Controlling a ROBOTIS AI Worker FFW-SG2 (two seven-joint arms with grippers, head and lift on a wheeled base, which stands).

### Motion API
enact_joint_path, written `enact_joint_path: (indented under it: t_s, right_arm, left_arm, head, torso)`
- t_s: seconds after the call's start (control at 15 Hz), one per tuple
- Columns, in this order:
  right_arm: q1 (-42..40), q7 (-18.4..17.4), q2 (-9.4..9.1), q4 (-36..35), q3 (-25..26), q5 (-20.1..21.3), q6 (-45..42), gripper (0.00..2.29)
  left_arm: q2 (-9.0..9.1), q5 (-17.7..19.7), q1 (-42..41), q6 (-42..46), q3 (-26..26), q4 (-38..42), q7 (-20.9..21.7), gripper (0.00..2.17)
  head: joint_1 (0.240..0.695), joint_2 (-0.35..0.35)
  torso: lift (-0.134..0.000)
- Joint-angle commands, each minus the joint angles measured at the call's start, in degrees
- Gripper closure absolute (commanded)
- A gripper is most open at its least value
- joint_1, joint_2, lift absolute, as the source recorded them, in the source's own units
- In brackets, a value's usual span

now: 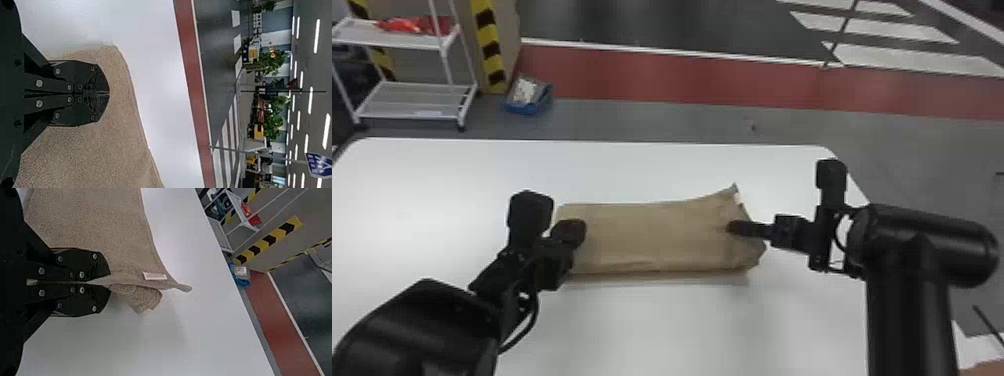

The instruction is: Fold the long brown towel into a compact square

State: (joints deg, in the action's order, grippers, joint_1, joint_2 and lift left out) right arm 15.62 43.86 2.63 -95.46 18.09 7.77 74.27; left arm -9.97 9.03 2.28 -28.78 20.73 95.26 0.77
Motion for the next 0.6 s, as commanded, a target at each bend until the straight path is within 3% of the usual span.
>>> enact_joint_path:
  t_s: [0.0,0.2,0.4,0.53]
  right_arm:
    - [-0.23,0.09,0.27,-0.25,0.10,-0.12,0.05,1.65]
    - [-0.32,1.14,0.27,-1.40,-0.07,-0.83,0.58,1.65]
    - [0.12,1.23,0.18,-6.23,-0.42,-5.66,6.73,1.65]
    - [1.00,1.05,-1.75,-9.31,-0.60,-8.12,10.95,1.65]
  left_arm:
    - [-0.49,-0.24,0.09,0.17,-0.34,-1.22,0.99,1.97]
    - [-1.02,-1.21,0.09,0.52,0.27,-2.71,2.22,1.97]
    - [-0.93,-1.21,-0.18,0.52,0.80,-2.71,2.48,1.97]
    - [-0.49,-1.30,0.00,0.52,1.33,-2.80,2.48,1.97]
  head:
    - [0.695,-0.183]
    - [0.695,-0.180]
    - [0.695,-0.172]
    - [0.695,-0.161]
  torso:
    - [-0.124]
    - [-0.124]
    - [-0.124]
    - [-0.124]
